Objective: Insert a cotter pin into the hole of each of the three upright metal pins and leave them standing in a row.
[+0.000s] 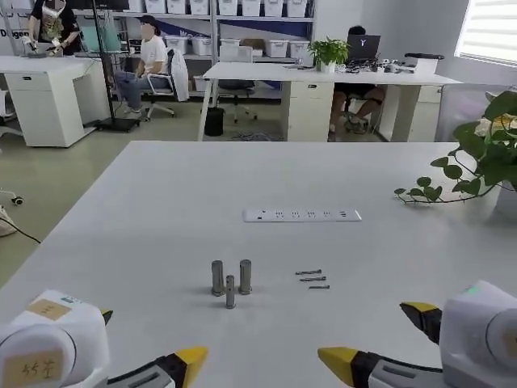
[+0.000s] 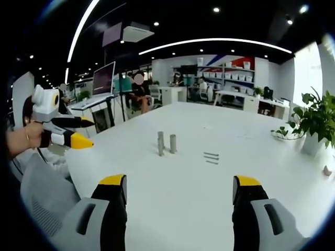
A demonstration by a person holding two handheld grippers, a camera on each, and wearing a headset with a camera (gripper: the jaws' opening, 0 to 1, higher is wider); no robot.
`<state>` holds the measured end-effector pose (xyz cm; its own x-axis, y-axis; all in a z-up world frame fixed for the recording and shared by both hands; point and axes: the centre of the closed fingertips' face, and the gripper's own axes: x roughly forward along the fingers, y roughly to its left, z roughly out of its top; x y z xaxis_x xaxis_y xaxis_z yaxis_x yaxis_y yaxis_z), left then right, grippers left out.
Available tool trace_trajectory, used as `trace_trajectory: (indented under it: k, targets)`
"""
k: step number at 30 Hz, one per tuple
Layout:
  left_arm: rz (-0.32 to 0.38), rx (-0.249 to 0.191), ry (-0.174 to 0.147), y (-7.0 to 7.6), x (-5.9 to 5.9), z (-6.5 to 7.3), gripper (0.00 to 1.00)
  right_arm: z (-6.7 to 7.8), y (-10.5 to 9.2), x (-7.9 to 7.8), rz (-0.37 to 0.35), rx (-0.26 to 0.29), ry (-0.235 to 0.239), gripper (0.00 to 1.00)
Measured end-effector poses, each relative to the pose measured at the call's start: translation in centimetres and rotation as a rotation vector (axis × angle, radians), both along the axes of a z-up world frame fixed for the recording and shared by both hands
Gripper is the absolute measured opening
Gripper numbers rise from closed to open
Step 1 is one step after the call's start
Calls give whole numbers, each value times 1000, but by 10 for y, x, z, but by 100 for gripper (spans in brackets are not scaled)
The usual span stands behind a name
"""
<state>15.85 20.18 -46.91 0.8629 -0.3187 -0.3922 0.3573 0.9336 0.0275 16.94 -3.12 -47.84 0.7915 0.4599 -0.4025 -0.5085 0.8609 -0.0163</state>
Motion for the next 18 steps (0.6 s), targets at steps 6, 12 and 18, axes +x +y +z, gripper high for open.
trace_trajectory:
  k: [6,12,18]
  targets:
    - [-6,-2,1,0,1,-2,72,-1,-1,3,-6,8,10,82]
    - [-17,1,9,0,8,-9,71,-3,0,5,-8,5,12,79]
    - [-50,10,14,-6,20,-16,65,-1,1,10,-13,10,5,77]
